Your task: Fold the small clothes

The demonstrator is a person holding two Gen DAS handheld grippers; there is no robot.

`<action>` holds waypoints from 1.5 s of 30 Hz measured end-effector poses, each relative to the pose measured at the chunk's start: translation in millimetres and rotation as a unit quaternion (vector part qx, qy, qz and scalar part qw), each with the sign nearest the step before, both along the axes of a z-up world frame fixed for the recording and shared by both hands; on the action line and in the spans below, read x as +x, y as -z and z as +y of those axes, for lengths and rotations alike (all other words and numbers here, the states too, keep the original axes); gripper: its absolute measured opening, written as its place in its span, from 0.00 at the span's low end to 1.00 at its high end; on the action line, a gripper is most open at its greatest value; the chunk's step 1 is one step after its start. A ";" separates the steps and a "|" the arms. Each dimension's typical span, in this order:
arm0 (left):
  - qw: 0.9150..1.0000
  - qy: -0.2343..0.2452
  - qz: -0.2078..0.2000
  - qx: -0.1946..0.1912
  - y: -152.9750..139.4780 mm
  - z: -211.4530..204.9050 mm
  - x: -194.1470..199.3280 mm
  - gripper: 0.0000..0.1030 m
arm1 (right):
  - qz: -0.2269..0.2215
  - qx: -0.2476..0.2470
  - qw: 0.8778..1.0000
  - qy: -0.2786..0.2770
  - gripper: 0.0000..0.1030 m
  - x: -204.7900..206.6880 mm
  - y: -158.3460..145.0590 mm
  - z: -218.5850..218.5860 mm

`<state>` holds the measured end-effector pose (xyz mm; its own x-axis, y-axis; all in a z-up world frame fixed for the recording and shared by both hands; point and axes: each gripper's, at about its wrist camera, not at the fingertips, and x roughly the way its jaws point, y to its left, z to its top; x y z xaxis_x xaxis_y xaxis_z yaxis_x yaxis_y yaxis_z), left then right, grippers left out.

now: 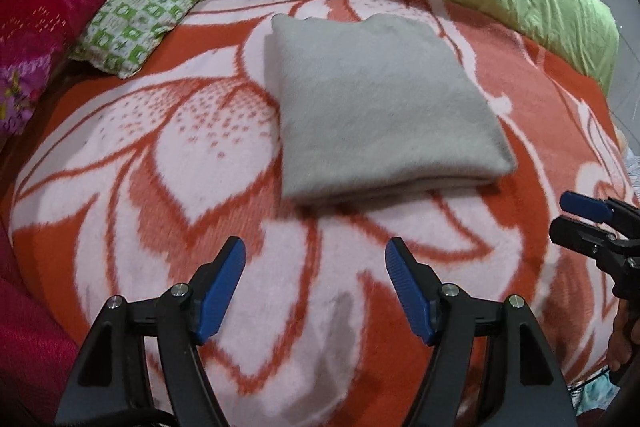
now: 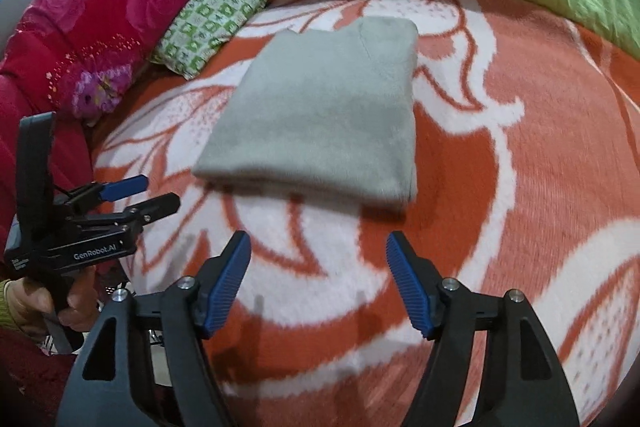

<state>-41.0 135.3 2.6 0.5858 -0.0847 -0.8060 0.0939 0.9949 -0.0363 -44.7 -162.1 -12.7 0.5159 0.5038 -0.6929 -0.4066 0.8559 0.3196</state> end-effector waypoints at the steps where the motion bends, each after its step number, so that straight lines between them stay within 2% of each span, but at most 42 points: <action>1: 1.000 -0.004 0.001 0.001 3.8 1.4 -2.4 0.71 | 0.005 -0.002 1.000 0.001 0.69 -0.9 4.6 0.2; 5: 1.000 -0.015 0.002 0.009 13.8 6.5 -3.9 0.71 | 0.015 -0.011 1.000 0.004 0.69 -4.4 18.5 2.7; 10: 0.999 -0.024 -0.014 0.016 11.5 4.5 0.1 0.71 | 0.004 -0.013 1.000 0.014 0.70 -1.1 19.1 7.5; 17: 0.996 -0.008 -0.072 0.053 -8.8 -13.8 7.1 0.78 | -0.033 -0.005 0.998 0.046 0.74 11.6 5.2 9.8; 24: 0.996 -0.008 -0.080 0.046 -28.3 -21.0 13.5 0.79 | -0.075 0.000 0.996 0.056 0.77 9.9 -15.8 13.3; 26: 0.994 -0.013 -0.102 0.042 -39.3 -19.7 8.4 0.81 | -0.098 0.002 0.994 0.053 0.78 2.6 -27.8 14.3; 29: 0.992 -0.018 -0.122 0.036 -45.3 -17.5 7.5 0.82 | -0.138 -0.007 0.989 0.049 0.93 -7.4 -38.9 18.7; 32: 0.994 -0.015 -0.107 0.036 -38.9 -17.6 12.8 0.82 | -0.168 -0.026 0.984 0.056 0.97 -11.8 -36.3 24.3; 37: 0.995 -0.028 -0.091 0.038 -23.7 -13.1 17.5 0.82 | -0.136 -0.032 0.989 0.051 0.97 -0.8 -19.2 29.4; 45: 0.996 -0.044 -0.067 0.043 -0.6 -8.5 32.1 0.82 | -0.079 -0.018 0.993 0.081 0.97 17.6 10.9 24.1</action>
